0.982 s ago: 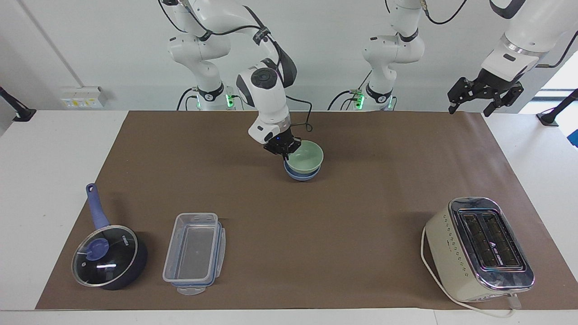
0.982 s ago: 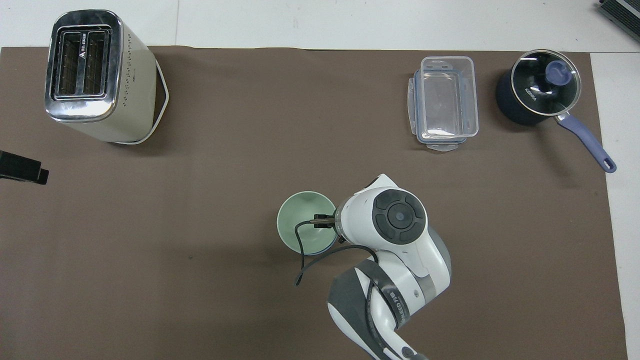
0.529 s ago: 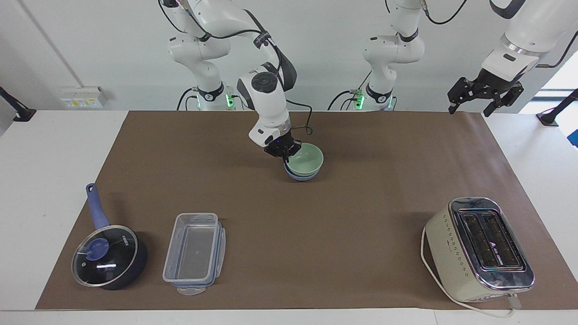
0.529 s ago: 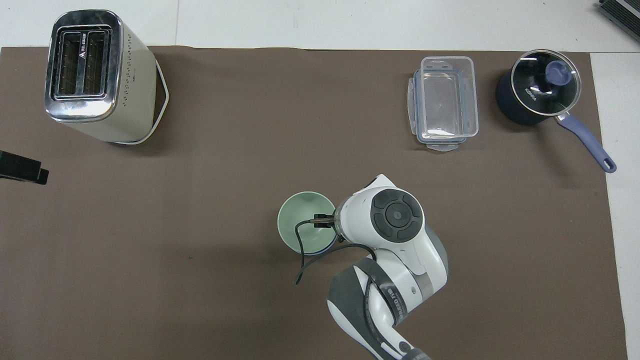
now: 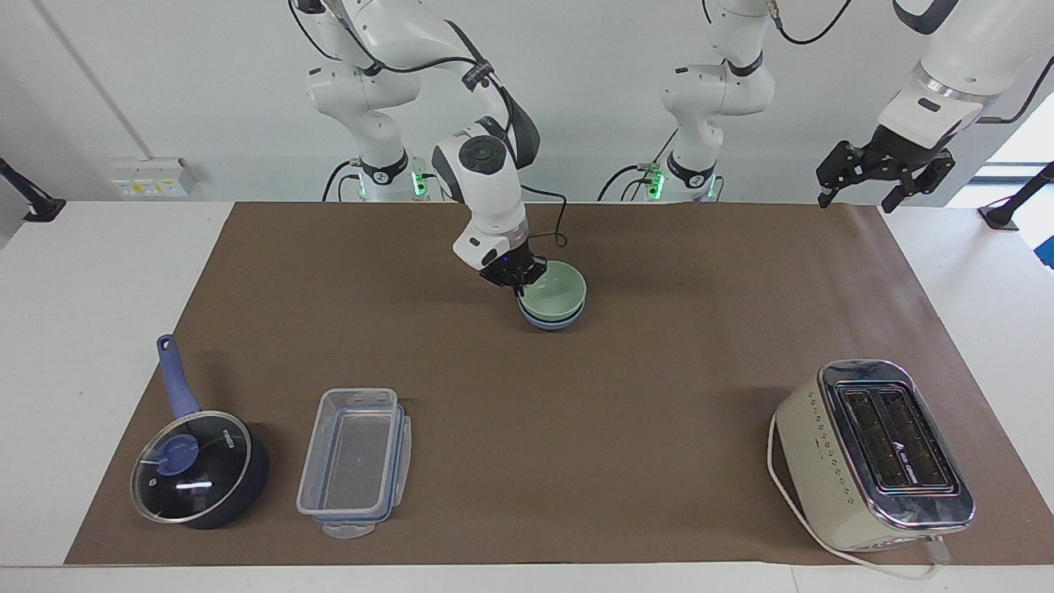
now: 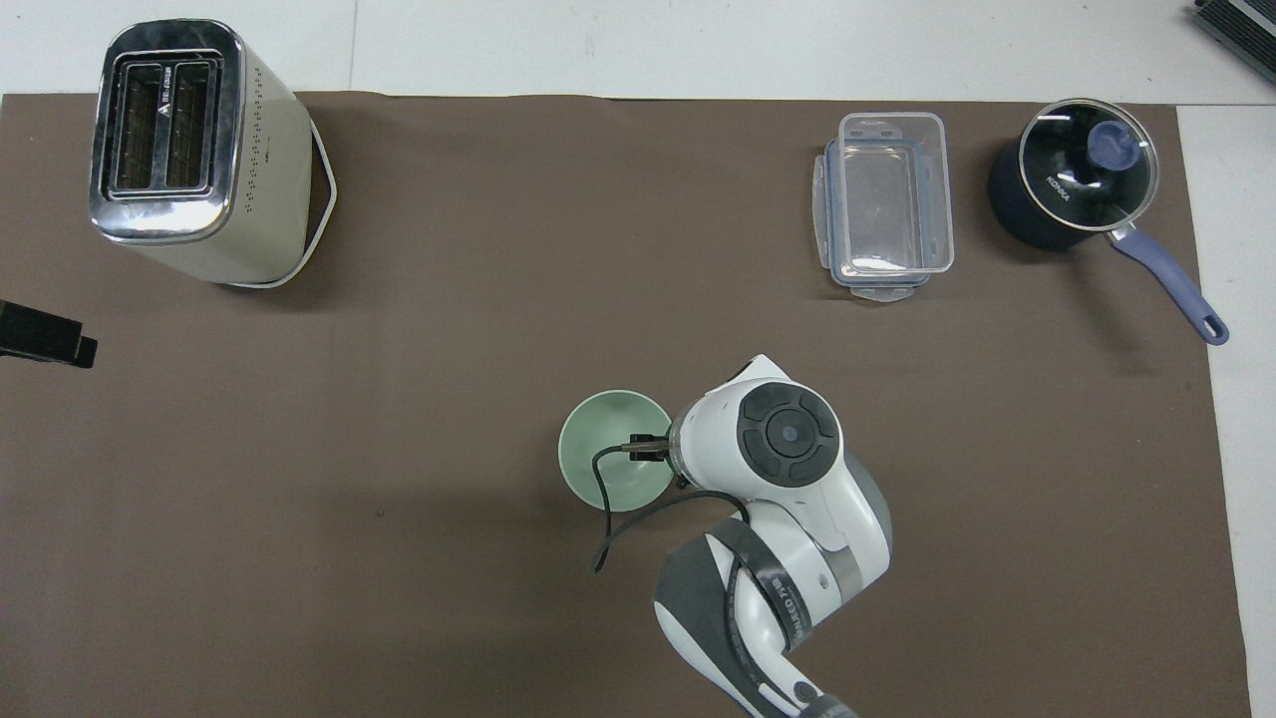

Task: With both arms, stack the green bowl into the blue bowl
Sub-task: 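Lower the green bowl into the blue bowl with the right gripper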

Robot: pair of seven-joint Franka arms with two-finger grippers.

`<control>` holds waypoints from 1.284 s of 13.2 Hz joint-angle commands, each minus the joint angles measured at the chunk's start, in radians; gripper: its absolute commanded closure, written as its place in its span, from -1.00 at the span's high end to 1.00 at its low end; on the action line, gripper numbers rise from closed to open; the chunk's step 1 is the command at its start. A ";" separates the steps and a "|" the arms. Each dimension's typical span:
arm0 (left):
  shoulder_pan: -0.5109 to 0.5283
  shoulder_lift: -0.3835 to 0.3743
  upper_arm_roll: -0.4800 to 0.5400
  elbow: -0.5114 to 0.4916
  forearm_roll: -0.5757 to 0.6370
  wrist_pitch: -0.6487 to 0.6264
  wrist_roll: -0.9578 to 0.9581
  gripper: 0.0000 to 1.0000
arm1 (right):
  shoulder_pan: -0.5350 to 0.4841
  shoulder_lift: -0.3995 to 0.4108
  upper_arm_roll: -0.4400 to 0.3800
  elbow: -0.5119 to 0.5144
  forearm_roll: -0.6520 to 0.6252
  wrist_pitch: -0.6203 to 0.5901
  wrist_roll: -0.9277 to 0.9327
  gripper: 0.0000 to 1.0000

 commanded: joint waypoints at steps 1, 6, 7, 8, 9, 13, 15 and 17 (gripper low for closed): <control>0.009 -0.015 -0.006 -0.009 0.011 -0.006 0.010 1.00 | -0.005 -0.006 0.004 -0.015 -0.019 0.027 0.009 -1.00; 0.008 -0.013 -0.006 -0.009 0.011 -0.006 0.008 1.00 | 0.003 0.005 0.004 -0.016 -0.019 0.053 0.009 -1.00; 0.008 -0.013 -0.006 -0.009 0.011 -0.005 0.010 1.00 | 0.003 0.005 0.004 -0.016 -0.019 0.053 0.009 -1.00; 0.009 -0.013 -0.008 -0.009 0.011 -0.005 0.011 1.00 | 0.003 0.005 0.004 -0.016 -0.019 0.053 0.009 -1.00; 0.009 -0.013 -0.006 -0.009 0.011 -0.005 0.010 1.00 | 0.003 0.005 0.004 -0.016 -0.019 0.053 0.009 -1.00; 0.008 -0.013 -0.006 -0.010 0.011 -0.005 0.008 1.00 | 0.003 0.008 0.004 -0.016 -0.019 0.053 0.009 -1.00; 0.008 -0.013 -0.006 -0.009 0.011 -0.003 0.011 1.00 | 0.001 0.011 0.004 -0.016 -0.019 0.053 0.009 -1.00; 0.008 -0.013 -0.008 -0.010 0.011 -0.003 0.011 1.00 | 0.001 0.011 0.004 -0.016 -0.019 0.053 0.009 -1.00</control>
